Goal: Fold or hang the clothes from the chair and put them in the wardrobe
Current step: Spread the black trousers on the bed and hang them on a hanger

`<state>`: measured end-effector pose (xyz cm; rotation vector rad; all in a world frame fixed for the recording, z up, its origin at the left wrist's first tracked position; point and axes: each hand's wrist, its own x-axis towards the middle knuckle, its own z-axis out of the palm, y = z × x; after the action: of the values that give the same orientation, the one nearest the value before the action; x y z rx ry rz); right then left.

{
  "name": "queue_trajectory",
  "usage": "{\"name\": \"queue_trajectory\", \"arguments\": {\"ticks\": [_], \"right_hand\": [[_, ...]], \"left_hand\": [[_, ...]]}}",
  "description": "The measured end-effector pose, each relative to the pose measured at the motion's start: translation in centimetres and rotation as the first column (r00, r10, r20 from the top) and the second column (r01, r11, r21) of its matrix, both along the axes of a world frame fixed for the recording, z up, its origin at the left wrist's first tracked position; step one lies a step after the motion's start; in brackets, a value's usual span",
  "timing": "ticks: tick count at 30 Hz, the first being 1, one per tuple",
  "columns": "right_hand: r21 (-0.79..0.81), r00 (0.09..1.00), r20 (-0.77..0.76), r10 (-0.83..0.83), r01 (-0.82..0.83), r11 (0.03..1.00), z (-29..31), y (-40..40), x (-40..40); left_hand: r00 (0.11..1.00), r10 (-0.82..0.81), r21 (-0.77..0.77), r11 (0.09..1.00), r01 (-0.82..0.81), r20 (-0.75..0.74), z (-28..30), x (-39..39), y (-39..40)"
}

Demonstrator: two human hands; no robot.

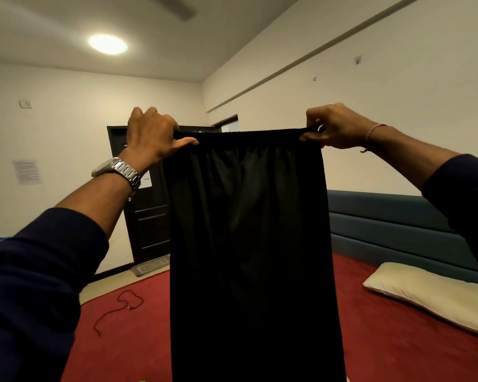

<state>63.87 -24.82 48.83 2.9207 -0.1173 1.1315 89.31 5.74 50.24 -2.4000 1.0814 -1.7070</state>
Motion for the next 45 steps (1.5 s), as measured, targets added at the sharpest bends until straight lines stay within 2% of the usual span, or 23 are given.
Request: {"name": "queue_trajectory", "arguments": {"ticks": [3,6,8,12,16,17,19,21,25,29,32,35,38,42,45], "right_hand": [[0.029,1.0,0.008,0.006,-0.006,1.0,-0.2,-0.4,0.6],[0.069,0.999,-0.016,0.039,-0.038,0.997,-0.1,-0.6,1.1],[0.072,0.997,-0.043,0.064,-0.061,0.996,-0.1,-0.5,1.6],[0.019,0.985,-0.153,0.077,-0.075,0.997,-0.3,0.5,2.9],[-0.125,0.934,-0.358,0.015,-0.064,0.99,-0.9,1.8,4.0],[-0.151,0.906,-0.423,-0.003,-0.067,0.986,-1.0,2.1,4.2],[-0.17,0.866,-0.499,-0.034,-0.06,0.984,-1.2,2.5,4.6],[-0.179,0.855,-0.514,-0.066,-0.032,0.983,-1.5,2.9,5.0],[-0.183,0.895,-0.444,-0.045,-0.042,0.982,-2.2,3.2,5.7],[-0.123,0.93,-0.368,0.02,-0.07,0.99,-3.7,3.2,6.4],[-0.193,0.962,-0.272,0.001,-0.055,0.98,-4.8,2.8,6.9],[-0.193,0.903,-0.429,-0.011,-0.079,0.978,-5.0,3.0,6.7],[-0.245,0.807,-0.584,-0.093,-0.065,0.967,-5.0,4.1,6.3],[-0.27,0.71,-0.689,-0.143,-0.068,0.961,-5.5,5.9,6.8],[-0.296,0.723,-0.675,-0.144,-0.086,0.951,-6.3,6.1,7.5]], "left_hand": [[1.0,0.016,-0.055,0.998,-0.016,-0.007,-0.5,-0.3,-0.5],[0.999,-0.036,-0.088,0.996,0.034,-0.012,-0.8,-0.3,-0.8],[0.999,-0.038,-0.039,0.999,0.038,-0.005,-1.1,-0.3,-0.8],[0.999,-0.017,0.174,0.984,0.022,-0.028,-1.3,-0.3,-0.9],[0.988,0.033,0.235,0.972,0.003,-0.149,-1.6,0.5,-1.4],[0.977,0.004,0.239,0.97,0.048,-0.212,-1.9,0.8,-1.5],[0.904,-0.159,0.202,0.946,0.255,-0.398,-2.6,1.4,-1.5],[0.778,-0.307,0.12,0.892,0.436,-0.548,-3.4,1.9,-1.3],[0.591,-0.388,-0.007,0.839,0.544,-0.707,-4.5,1.8,-1.8],[0.589,-0.344,0.071,0.82,0.568,-0.731,-5.0,1.4,-2.5],[0.551,-0.377,0.032,0.804,0.593,-0.744,-5.3,1.3,-2.8],[0.529,-0.443,-0.042,0.794,0.607,-0.724,-5.5,1.4,-2.9],[0.517,-0.415,-0.014,0.789,0.614,-0.749,-5.4,1.5,-3.5],[0.52,-0.299,0.062,0.821,0.568,-0.8,-5.6,0.3,-4.8],[0.475,-0.278,0.055,0.817,0.574,-0.835,-5.8,-0.4,-5.7]]}}
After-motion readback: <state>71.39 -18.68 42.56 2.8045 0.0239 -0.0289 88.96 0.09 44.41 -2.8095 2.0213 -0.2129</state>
